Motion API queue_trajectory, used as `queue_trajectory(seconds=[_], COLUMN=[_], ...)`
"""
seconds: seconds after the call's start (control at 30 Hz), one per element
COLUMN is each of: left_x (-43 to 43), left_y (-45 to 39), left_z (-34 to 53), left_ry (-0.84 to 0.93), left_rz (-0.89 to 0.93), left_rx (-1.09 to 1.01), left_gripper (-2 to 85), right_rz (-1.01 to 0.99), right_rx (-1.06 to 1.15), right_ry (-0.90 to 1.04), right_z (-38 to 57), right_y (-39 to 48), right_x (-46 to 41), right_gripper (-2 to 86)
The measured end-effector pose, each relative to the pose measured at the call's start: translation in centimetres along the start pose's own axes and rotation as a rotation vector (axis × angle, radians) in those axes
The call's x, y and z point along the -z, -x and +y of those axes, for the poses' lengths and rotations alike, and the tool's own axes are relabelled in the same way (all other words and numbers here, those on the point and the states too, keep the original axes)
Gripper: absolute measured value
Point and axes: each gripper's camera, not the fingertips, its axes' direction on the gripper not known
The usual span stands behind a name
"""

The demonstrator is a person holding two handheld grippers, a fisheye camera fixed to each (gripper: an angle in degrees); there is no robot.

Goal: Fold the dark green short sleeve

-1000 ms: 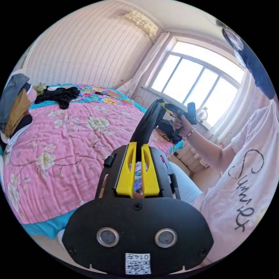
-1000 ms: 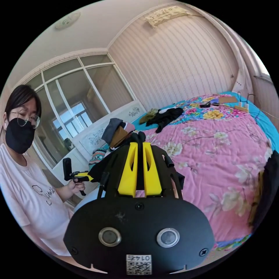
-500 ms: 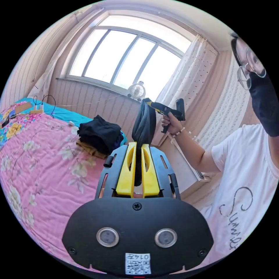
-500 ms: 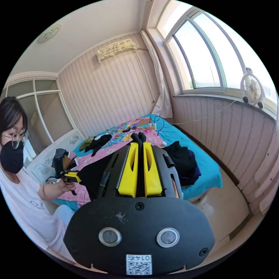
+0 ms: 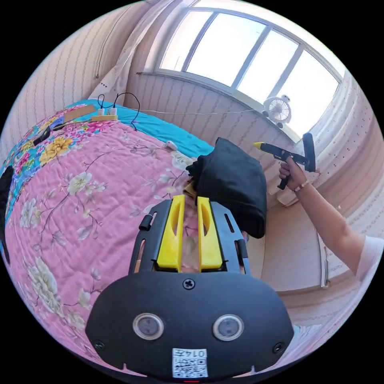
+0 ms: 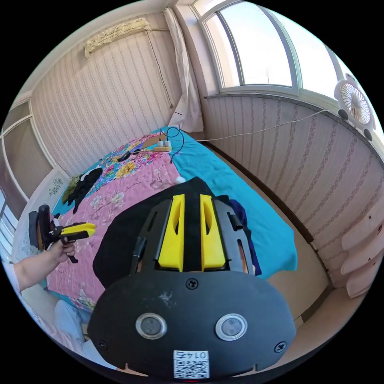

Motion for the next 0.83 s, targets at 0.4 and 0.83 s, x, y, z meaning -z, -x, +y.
queue_trajectory(seconds=[0.4, 0.83], left_x=[18.2, 43.0], left_y=[-3.2, -3.1], left_z=[25.2, 52.1], left_ry=[-0.035, -0.364], left_rz=[-0.271, -0.67], left_rx=[0.026, 0.309], left_gripper=[7.6, 6.9], right_rz=[0.044, -0.008], right_rx=[0.372, 0.797], right_ry=[0.176, -0.2], right_z=[13.8, 20.0], right_y=[22.7, 54.3], right_x=[4.1, 12.5], right_gripper=[8.5, 11.9])
